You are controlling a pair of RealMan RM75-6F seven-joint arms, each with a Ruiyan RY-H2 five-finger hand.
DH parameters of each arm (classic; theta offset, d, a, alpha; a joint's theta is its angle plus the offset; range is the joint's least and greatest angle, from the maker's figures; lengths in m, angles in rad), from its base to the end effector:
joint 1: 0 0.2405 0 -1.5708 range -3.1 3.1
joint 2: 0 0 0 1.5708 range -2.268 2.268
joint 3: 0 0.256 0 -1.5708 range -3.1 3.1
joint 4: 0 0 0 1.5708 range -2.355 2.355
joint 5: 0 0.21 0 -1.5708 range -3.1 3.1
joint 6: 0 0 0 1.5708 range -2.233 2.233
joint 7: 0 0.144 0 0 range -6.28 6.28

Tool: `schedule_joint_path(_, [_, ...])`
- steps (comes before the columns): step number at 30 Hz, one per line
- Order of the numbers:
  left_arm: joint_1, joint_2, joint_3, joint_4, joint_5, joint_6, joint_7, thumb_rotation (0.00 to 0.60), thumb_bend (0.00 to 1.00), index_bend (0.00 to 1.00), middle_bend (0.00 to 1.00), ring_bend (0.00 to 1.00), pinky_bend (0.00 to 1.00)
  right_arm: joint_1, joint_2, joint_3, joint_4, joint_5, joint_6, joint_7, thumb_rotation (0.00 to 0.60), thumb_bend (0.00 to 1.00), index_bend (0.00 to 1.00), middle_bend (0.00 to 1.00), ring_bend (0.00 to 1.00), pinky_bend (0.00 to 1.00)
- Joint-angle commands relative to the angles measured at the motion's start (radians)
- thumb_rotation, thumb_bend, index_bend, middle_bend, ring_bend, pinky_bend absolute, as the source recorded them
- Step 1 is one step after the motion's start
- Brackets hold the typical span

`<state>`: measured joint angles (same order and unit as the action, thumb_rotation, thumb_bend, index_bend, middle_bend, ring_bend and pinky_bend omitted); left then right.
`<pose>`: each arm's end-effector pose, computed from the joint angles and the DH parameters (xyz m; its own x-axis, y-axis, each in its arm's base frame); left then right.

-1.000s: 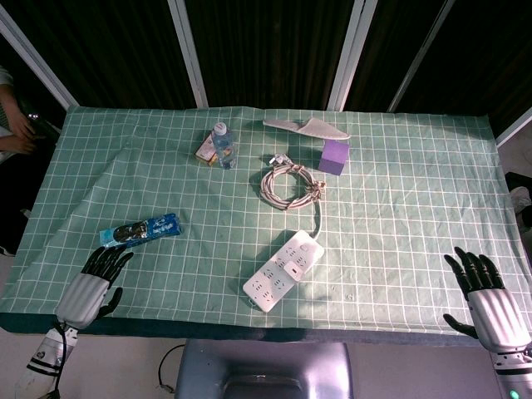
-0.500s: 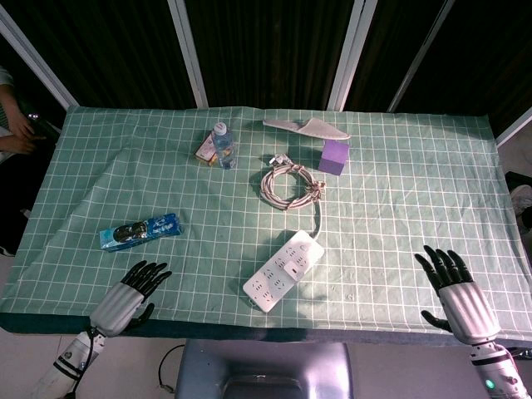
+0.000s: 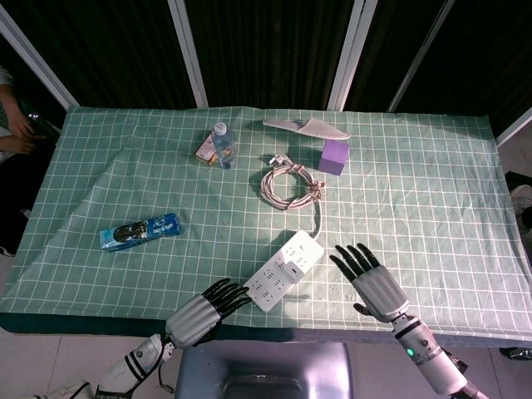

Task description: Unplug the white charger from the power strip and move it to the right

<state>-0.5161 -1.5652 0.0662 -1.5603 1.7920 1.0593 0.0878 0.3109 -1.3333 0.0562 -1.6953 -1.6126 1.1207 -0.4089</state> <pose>-0.1515 0.2051 -0.0464 0.4325 0.3442 0.8333 0.7049 -0.7053 -0.0745 -0.2151 -0.2209 0.0367 0.5865 -0.1610 0.7938 -0.7591 -0.4511 0.4694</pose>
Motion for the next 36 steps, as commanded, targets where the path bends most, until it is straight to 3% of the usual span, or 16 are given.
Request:
schedule_joint_path(1, [-0.03, -0.05, -0.033, 0.01, -0.057, -0.055, 0.037, 0.6, 0.9, 0.0, 0.02, 0.0, 0.03, 0.049, -0.06, 0.031, -0.018, 0.068, -0.06, -0.083, 0.6, 0.19, 0.0, 0.0, 0.0, 0.0])
schedule_joint_path(11, [-0.063, -0.16, -0.053, 0.082, -0.127, -0.103, 0.113, 0.6, 0.91, 0.0, 0.02, 0.0, 0.03, 0.121, -0.148, 0.065, 0.006, 0.191, -0.11, -0.217, 0.6, 0.19, 0.0, 0.0, 0.0, 0.0])
schedule_joint_path(20, [-0.079, -0.25, -0.055, 0.175, -0.169, -0.124, 0.192, 0.6, 0.91, 0.0, 0.01, 0.0, 0.02, 0.169, -0.196, 0.072, 0.034, 0.288, -0.14, -0.264, 0.6, 0.19, 0.0, 0.0, 0.0, 0.0])
schedule_joint_path(29, [-0.083, -0.267, -0.027, 0.202, -0.177, -0.12, 0.217, 0.6, 0.9, 0.0, 0.02, 0.0, 0.02, 0.219, -0.257, 0.055, 0.088, 0.273, -0.126, -0.313, 0.6, 0.19, 0.0, 0.0, 0.0, 0.0])
schedule_joint_path(33, [-0.085, -0.264, -0.02, 0.197, -0.177, -0.115, 0.223, 0.6, 0.9, 0.0, 0.02, 0.0, 0.02, 0.236, -0.288, 0.046, 0.134, 0.247, -0.111, -0.323, 0.6, 0.19, 0.0, 0.01, 0.0, 0.05])
schedule_joint_path(36, [-0.086, -0.261, -0.013, 0.193, -0.179, -0.115, 0.226, 0.6, 0.9, 0.0, 0.02, 0.0, 0.02, 0.249, -0.312, 0.043, 0.164, 0.238, -0.108, -0.323, 0.6, 0.19, 0.05, 0.08, 0.01, 0.12])
